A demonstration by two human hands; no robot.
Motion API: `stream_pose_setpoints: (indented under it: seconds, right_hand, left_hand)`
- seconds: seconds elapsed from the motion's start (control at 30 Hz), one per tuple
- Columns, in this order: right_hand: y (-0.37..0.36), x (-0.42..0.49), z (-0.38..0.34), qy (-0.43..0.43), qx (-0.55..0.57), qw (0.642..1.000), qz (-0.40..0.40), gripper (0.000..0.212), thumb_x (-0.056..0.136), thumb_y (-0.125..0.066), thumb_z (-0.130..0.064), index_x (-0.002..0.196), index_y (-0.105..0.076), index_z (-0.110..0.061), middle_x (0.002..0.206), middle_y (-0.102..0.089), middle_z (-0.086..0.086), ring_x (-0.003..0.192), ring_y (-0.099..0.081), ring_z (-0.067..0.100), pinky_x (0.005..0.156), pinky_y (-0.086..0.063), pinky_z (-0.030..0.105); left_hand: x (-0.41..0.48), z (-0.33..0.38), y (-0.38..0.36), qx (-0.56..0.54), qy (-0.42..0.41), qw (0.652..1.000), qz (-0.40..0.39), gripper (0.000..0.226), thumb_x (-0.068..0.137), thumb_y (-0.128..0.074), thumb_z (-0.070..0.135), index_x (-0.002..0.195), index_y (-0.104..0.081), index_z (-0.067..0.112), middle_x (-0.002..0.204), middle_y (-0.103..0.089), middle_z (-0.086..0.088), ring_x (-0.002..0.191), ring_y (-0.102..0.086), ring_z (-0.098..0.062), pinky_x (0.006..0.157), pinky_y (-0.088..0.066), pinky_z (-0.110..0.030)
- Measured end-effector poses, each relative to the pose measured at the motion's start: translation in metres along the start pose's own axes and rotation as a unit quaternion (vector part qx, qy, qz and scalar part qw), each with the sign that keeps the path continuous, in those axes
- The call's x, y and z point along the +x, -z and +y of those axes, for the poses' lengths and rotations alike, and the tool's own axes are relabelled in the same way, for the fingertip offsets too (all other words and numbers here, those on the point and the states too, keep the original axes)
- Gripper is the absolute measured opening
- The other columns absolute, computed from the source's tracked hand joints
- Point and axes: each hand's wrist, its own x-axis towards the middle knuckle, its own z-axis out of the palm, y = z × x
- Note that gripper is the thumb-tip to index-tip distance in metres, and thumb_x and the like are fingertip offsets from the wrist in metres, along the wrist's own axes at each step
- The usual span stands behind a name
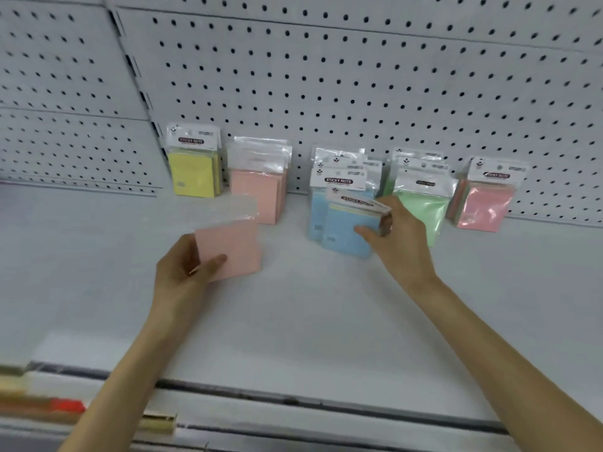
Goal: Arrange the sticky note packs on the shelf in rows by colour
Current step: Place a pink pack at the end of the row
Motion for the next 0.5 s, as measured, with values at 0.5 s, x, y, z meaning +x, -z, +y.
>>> stream_pose_setpoints:
  seconds: [0.5]
  right_hand:
    - [-0.037,-0.014,0.019,-0.013,0.118,0.986,0.114,0.085,0.076,-0.072,0.002,0.143,-0.027,-0.024,0.128,-0.042,-0.008,0.107,-0.050,0.013,0.073,-0.041,0.003]
  left_hand:
    - [0.086,-0.022,-0.028,0.169,-0.052,0.984,0.034,0.044,0.081,-0.071,0.007,0.121,-0.055,0.011,0.107,-0.060,-0.010,0.085,-0.055,-0.015,0.070,-0.044,-0.010]
